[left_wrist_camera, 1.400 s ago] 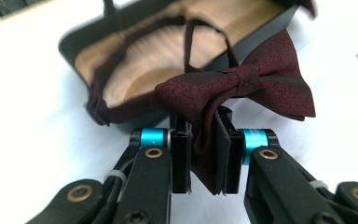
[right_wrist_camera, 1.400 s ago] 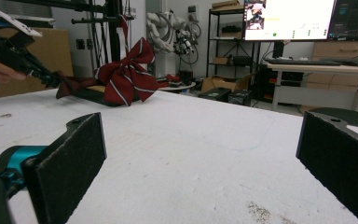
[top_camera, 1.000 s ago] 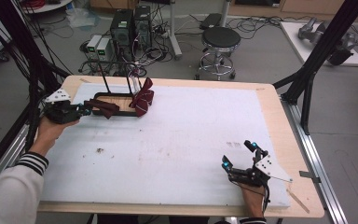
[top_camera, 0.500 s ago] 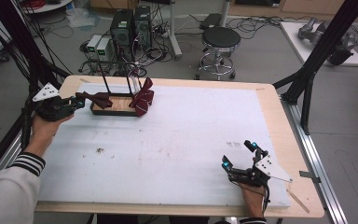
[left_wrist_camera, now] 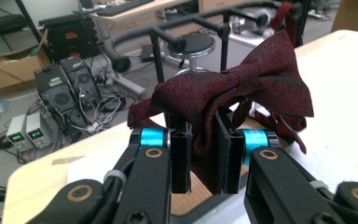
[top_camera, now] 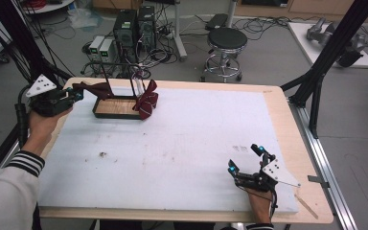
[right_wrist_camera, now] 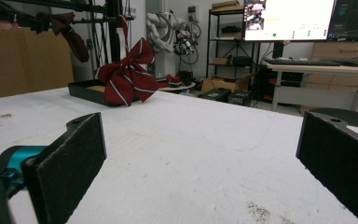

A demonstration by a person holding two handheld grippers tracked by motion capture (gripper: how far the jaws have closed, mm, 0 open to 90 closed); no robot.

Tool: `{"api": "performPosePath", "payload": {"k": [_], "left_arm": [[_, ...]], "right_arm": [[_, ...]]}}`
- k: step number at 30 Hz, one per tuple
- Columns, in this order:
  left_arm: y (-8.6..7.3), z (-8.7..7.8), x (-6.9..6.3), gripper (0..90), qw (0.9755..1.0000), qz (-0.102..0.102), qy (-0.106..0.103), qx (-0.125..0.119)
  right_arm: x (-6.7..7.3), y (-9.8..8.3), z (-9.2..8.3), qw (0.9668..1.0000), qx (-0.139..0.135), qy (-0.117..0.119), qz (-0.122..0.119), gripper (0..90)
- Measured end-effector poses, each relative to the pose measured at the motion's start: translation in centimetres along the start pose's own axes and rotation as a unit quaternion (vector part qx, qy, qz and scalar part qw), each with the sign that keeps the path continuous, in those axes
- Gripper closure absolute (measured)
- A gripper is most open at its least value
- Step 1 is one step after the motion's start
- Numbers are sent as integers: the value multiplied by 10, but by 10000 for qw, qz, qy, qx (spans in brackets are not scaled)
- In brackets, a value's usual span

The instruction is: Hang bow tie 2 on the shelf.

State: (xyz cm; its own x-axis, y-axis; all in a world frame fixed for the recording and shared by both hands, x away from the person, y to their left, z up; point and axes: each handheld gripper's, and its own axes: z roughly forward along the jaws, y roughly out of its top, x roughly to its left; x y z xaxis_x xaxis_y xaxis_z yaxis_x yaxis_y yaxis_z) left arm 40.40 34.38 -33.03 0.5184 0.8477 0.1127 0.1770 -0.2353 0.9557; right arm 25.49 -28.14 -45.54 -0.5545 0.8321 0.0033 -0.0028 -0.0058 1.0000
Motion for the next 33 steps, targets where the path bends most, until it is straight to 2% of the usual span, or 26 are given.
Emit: {"api": "performPosePath", "payload": {"k": [11,25,28,33], "left_arm": [[7,-8,7,785,9998,4,200,-19],[14,-8,27,785,9978,-82,650,62],[14,-7,31,785,9968,-161,784,-2],[12,1,32,785,9957,-289,875,-49]], "right_arm": [[0,0,0,10000,16,5,21,5],[0,0,0,10000,28,11,25,5],[0,0,0,10000,28,15,19,5],[0,0,0,10000,22,9,18,5]]}}
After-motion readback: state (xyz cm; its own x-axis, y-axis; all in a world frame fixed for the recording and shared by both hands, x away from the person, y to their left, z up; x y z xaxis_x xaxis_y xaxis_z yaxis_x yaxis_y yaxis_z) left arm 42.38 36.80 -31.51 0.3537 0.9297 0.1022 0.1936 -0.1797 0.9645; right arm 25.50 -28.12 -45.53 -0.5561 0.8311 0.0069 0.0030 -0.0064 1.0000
